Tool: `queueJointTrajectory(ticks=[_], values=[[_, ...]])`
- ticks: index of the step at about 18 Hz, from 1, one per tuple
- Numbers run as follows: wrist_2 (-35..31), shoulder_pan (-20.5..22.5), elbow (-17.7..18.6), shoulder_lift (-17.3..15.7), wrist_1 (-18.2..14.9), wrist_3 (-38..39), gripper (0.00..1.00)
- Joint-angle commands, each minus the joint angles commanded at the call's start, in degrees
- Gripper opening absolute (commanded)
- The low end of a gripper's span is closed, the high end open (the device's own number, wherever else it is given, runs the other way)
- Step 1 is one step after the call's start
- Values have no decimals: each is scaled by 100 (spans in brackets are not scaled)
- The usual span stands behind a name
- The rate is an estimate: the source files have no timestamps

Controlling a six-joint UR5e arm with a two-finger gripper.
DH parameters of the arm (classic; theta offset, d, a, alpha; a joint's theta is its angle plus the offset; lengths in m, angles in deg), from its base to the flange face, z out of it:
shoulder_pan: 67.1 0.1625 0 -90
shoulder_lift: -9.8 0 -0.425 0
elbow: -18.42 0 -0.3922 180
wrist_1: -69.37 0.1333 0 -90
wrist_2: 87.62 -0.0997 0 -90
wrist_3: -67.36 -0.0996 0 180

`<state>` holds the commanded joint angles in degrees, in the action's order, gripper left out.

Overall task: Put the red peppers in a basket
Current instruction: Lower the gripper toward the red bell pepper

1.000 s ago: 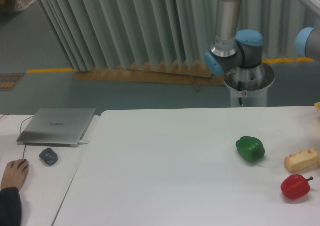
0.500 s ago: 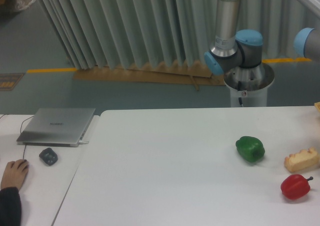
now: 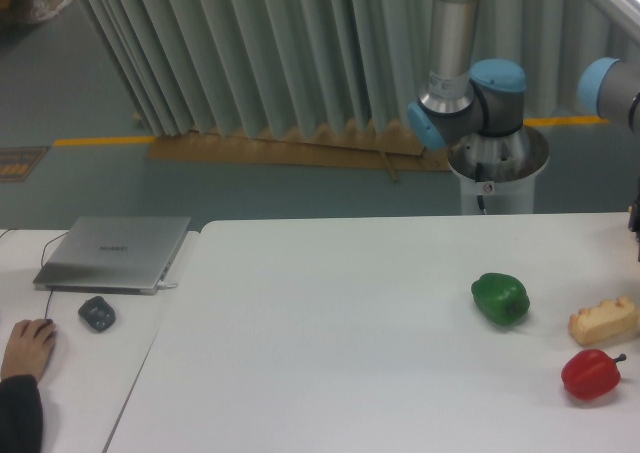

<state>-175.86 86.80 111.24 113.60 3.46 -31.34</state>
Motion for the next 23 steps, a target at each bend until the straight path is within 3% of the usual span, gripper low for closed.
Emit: queueJointTrajectory(ticks=[12,23], values=[[9,-106,0,62,-9,141,100],[-61,-685,-18,202,70,1194,100]])
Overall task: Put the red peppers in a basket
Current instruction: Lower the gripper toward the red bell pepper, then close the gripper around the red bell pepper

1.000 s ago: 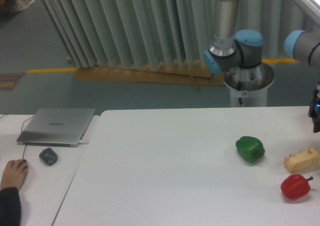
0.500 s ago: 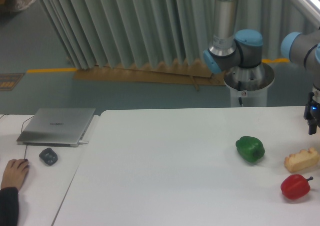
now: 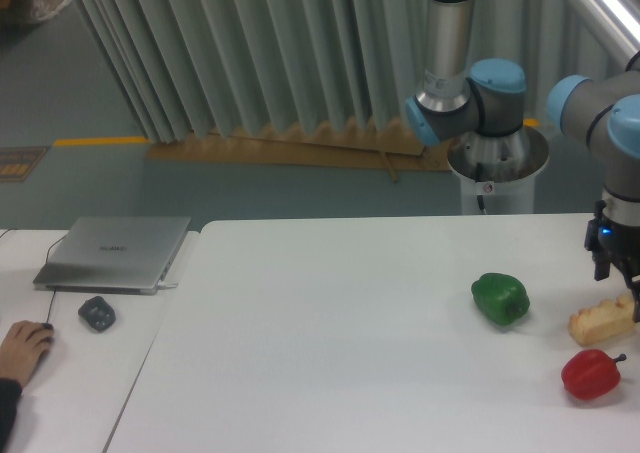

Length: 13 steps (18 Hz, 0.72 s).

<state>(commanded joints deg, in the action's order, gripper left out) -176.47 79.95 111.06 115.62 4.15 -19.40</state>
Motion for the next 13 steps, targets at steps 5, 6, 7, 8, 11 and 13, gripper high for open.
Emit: queueJointTrajectory(ticks=[5,6,7,8,11,13], values=[[-18,-387,-35,44,79,757,100],[-44,-501,-105,122,193,888,100],[-53,-598,-158,227,333,1098,100],[-105,-625,-228,368,465,1213,100],[-841,-756,-605,938,615,1215,100],[-1080,-783,-834,1256,659,1154,100]])
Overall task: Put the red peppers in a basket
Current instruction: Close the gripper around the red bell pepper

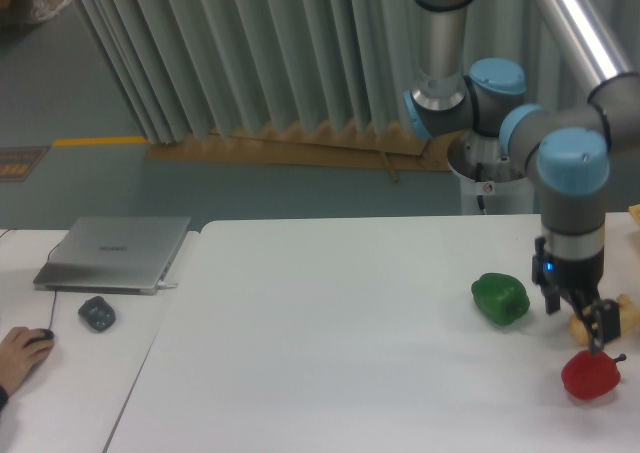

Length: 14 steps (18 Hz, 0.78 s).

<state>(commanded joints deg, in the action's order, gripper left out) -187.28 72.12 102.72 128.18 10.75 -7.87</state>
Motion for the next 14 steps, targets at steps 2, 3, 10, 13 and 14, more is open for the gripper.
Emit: queueJointTrajectory(ticks=[2,3,10,13,14], values=[[-1,35,-132,133,0,-368,100],[-9,44,-142,194,0,-483,100],[-158,105,-45,265,106,-519,100],[-256,105,-19,239,106,-537,100],[-256,105,-19,247,106,-528,100]])
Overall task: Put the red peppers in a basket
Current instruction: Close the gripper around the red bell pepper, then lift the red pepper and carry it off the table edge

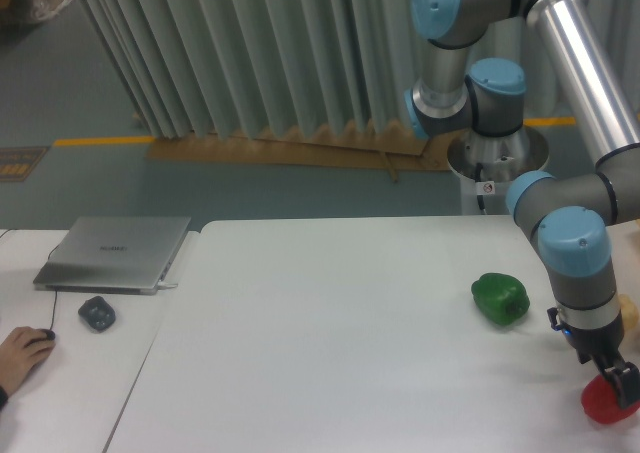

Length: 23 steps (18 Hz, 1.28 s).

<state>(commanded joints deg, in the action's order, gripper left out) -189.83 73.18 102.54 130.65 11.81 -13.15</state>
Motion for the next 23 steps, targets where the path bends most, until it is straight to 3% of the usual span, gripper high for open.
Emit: queueJointTrajectory(ticks=[9,11,15,18,23], values=[[-35,0,-61,158,35,44,100],[-35,0,-70,185,44,44,91],[-26,0,-53,106,35,53,49],[-18,17,-26,9,26,62,40],[105,53,0,-324,0,44,40]])
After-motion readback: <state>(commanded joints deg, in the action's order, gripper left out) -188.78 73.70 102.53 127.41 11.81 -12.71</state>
